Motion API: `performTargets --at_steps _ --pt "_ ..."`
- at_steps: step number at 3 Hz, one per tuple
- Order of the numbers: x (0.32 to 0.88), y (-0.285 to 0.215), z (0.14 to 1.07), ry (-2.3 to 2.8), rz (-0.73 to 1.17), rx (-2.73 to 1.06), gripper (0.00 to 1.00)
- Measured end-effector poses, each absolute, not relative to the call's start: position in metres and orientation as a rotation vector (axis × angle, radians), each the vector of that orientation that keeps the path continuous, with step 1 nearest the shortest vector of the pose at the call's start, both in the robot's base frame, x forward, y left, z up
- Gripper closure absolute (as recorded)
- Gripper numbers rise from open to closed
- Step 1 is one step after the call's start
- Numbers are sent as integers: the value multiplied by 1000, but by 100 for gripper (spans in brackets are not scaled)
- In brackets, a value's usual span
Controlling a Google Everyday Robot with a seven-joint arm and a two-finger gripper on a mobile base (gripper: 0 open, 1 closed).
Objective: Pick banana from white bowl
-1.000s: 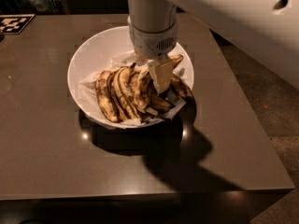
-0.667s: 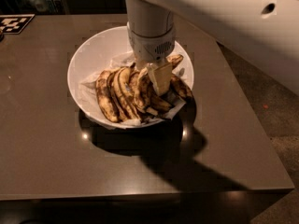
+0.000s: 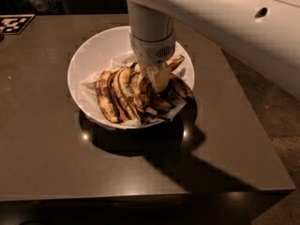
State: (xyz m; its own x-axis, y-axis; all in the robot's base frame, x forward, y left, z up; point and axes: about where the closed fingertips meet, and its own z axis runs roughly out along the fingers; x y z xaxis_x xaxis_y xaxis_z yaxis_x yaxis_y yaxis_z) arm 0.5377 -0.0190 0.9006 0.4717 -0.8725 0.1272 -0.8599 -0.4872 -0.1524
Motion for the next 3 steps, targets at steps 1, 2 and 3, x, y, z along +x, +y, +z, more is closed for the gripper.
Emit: performTargets --at_steps 1,2,3 --pt "538 -19 901 1554 -289 -2637 100" --pt "527 -25 923 1574 -310 -2556 100" --pt "505 -33 956 1593 -347 -2482 100"
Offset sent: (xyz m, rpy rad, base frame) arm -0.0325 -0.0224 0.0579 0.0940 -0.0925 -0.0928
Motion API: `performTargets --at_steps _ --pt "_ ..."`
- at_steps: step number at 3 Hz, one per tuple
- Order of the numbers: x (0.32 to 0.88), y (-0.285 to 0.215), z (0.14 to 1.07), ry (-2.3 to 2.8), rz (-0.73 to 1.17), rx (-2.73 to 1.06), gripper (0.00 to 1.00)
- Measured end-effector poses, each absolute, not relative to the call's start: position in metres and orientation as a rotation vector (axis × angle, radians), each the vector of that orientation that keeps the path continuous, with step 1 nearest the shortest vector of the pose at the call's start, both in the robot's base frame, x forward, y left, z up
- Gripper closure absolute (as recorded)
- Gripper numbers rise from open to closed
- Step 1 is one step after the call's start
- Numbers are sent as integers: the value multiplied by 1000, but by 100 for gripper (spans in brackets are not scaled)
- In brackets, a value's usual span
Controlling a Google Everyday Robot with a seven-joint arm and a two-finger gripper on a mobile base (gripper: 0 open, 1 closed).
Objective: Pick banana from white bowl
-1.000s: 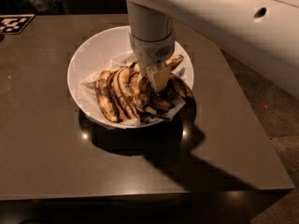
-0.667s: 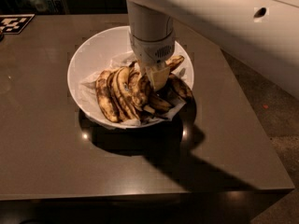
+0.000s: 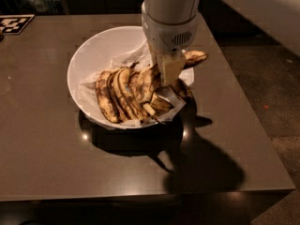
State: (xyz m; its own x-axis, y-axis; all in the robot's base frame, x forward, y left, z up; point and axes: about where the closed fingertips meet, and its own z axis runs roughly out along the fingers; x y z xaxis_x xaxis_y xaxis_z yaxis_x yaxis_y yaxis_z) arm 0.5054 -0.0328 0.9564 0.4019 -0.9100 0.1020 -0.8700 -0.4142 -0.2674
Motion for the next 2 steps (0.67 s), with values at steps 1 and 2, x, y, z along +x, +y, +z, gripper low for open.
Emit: performTargets --at_steps 1,2 --pt "482 -35 990 1576 -375 -2429 100" --pt "460 -35 1011 1546 -388 -2386 100"
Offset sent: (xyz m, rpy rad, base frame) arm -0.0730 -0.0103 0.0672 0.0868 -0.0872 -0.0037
